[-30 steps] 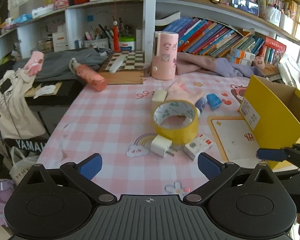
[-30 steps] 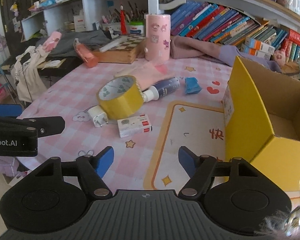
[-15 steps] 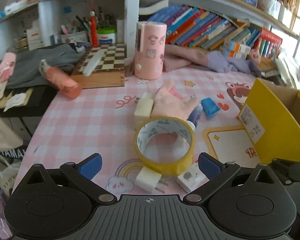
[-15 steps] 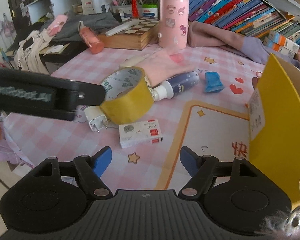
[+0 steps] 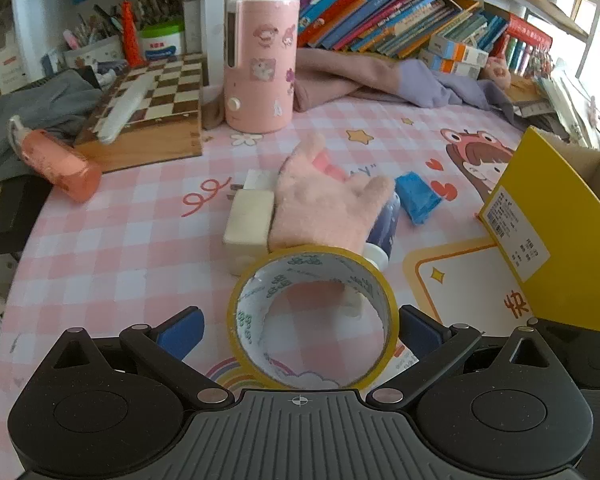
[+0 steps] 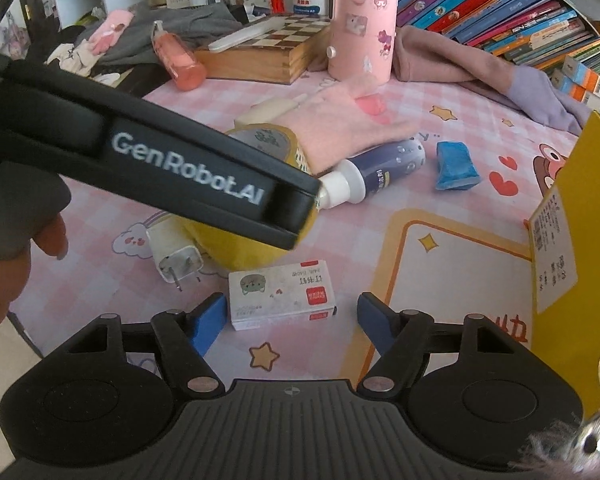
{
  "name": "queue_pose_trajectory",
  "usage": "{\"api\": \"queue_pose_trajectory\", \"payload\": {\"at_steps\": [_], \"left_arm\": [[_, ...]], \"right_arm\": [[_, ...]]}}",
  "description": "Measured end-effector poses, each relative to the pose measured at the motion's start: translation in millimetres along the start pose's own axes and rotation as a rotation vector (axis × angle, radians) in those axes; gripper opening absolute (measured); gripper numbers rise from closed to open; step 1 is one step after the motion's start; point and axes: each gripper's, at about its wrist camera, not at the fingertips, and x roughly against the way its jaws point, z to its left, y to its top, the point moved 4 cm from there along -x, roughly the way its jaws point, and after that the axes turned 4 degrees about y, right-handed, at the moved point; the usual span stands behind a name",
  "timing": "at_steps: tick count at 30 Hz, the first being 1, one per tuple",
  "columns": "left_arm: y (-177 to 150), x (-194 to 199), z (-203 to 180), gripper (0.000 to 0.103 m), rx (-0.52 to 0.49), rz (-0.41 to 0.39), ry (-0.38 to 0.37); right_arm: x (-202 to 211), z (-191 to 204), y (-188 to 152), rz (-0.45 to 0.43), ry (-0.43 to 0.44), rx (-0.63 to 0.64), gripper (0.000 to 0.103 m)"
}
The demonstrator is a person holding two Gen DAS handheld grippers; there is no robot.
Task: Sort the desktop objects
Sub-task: 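Move the left tool onto the yellow tape roll while the right tool reaches the white medicine box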
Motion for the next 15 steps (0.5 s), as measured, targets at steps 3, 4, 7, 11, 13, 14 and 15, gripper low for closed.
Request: {"api": "queue_pose_trajectory", "payload": {"at_steps": [3, 4, 7, 11, 13, 14, 15], "left_arm": [[0.6, -5.6, -1.2, 0.103, -0.009, 0.008, -0.008], [0.7, -7.5, -1.8, 0.103, -0.013, 0.013, -0.011], [-0.7, -12.4, -2.0, 0.102, -0.011, 0.032, -0.025], [-2.8, -15.9, -0.3, 0.093, 0.020, 0.048, -0.058], [-2.6, -15.7, -0.2, 0.092, 0.031, 0.046, -0.058], [-2.5, -15.1, -0.2, 0.092, 0.035, 0.046, -0.059], [-2.2, -13.4, 0.1, 0.092, 0.041, 0.041, -0.059]], "right_arm": [[-3.4, -0.4, 2.4, -0.001, -0.002, 0.010, 0.071], [-4.1, -0.4, 3.0, -0.001, -0.003, 0.013, 0.070], [-5.2, 0.4, 4.2, -0.004, 0.000, 0.026, 0.066], [-3.5, 5.4, 3.9, -0.007, 0.018, 0.054, 0.054], [-3.4, 7.6, 3.8, -0.007, 0.015, 0.069, 0.053], [-3.3, 7.7, 3.8, -0.007, 0.017, 0.068, 0.052], [-3.1, 6.9, 3.9, -0.007, 0.014, 0.064, 0.052]]}}
